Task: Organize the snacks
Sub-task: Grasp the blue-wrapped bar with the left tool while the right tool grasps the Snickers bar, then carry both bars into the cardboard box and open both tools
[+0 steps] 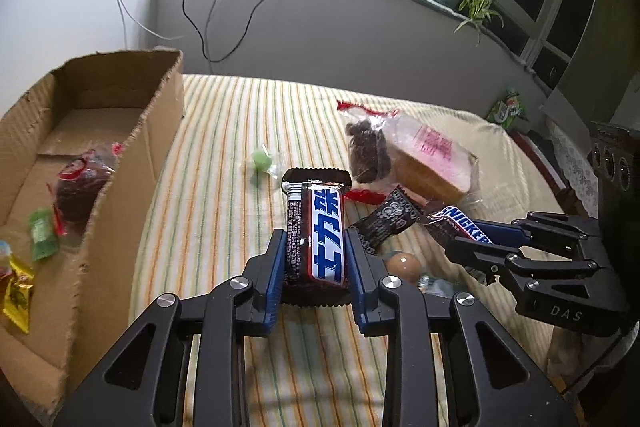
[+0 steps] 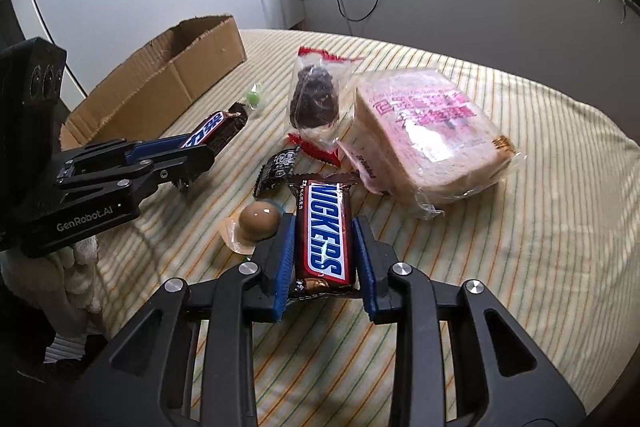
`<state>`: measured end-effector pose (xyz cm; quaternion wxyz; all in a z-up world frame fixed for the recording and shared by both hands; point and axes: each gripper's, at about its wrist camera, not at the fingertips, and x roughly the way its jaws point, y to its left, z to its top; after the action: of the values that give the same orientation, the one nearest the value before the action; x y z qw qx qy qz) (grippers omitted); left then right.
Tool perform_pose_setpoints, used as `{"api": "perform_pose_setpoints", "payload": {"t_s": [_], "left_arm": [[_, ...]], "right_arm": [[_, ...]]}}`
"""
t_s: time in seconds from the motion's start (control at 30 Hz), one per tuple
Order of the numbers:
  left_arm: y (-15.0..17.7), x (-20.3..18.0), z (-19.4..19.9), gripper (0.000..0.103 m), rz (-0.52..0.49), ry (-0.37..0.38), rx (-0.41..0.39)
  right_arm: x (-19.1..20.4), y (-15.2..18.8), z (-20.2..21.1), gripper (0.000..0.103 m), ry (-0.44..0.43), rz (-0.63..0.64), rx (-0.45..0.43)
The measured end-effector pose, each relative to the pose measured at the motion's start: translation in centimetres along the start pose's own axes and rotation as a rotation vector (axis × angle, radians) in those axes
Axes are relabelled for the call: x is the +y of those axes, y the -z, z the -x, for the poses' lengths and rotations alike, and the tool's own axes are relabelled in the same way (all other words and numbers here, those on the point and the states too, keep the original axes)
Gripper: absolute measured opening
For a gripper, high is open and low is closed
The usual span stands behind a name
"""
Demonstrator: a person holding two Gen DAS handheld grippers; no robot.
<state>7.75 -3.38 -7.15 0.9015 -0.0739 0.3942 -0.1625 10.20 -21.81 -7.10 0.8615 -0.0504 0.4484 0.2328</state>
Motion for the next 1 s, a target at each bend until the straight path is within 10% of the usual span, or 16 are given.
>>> {"api": "perform_pose_setpoints", "payload": {"t_s": [1.0], "left_arm": [[0.5, 5.9, 8.9, 0.027, 0.089, -0.098, -0.179]], "right_arm": [[8.8, -5.1, 2.4, 0.03, -0.047, 0.129, -0.106]]}}
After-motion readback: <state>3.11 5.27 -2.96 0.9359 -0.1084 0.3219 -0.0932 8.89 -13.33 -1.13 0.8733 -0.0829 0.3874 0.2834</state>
